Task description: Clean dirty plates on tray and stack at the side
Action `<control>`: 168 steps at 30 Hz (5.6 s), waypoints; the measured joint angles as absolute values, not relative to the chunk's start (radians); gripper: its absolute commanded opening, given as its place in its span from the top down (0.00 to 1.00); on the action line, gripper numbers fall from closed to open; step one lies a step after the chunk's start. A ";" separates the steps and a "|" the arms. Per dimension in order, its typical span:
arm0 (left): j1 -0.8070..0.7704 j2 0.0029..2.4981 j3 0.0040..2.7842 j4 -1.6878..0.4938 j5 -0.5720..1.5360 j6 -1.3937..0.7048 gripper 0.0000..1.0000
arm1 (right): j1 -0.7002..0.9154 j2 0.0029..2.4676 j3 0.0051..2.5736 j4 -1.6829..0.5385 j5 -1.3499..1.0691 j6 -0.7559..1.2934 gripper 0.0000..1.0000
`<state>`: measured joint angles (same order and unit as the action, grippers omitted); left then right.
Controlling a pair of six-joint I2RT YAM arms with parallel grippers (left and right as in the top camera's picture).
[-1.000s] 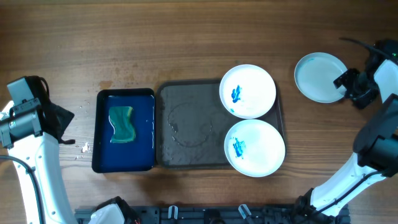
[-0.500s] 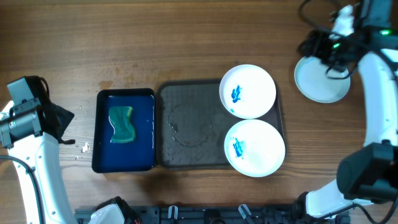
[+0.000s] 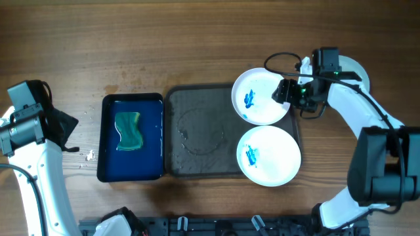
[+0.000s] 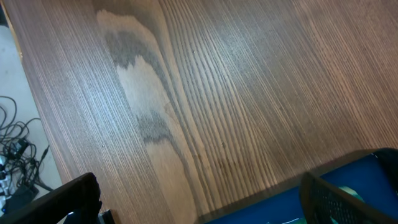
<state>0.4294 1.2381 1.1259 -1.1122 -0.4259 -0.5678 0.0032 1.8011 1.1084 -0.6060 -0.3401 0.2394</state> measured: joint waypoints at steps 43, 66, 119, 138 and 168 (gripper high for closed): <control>0.423 1.243 1.126 -0.980 -0.045 -0.542 0.00 | 0.238 1.902 1.108 -0.578 -0.377 0.289 0.95; 0.038 1.805 1.127 -0.997 0.074 -0.304 0.25 | 0.240 1.902 1.108 -0.613 -0.379 0.213 0.95; -0.053 1.392 1.131 -0.998 0.047 -0.324 0.96 | 0.242 1.902 1.108 -0.625 -0.381 0.166 0.96; -0.295 1.603 1.131 -0.777 0.289 -0.347 0.96 | 0.393 1.902 1.110 -0.568 -0.366 0.290 0.96; -0.465 1.918 1.216 -0.991 -0.079 -0.810 0.96 | 0.416 1.906 1.110 -0.578 -0.426 0.336 0.96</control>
<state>-0.4648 1.9179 1.2156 -0.9905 -0.0788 -0.8104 0.4160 1.9057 1.1095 -0.5781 -0.4259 0.3363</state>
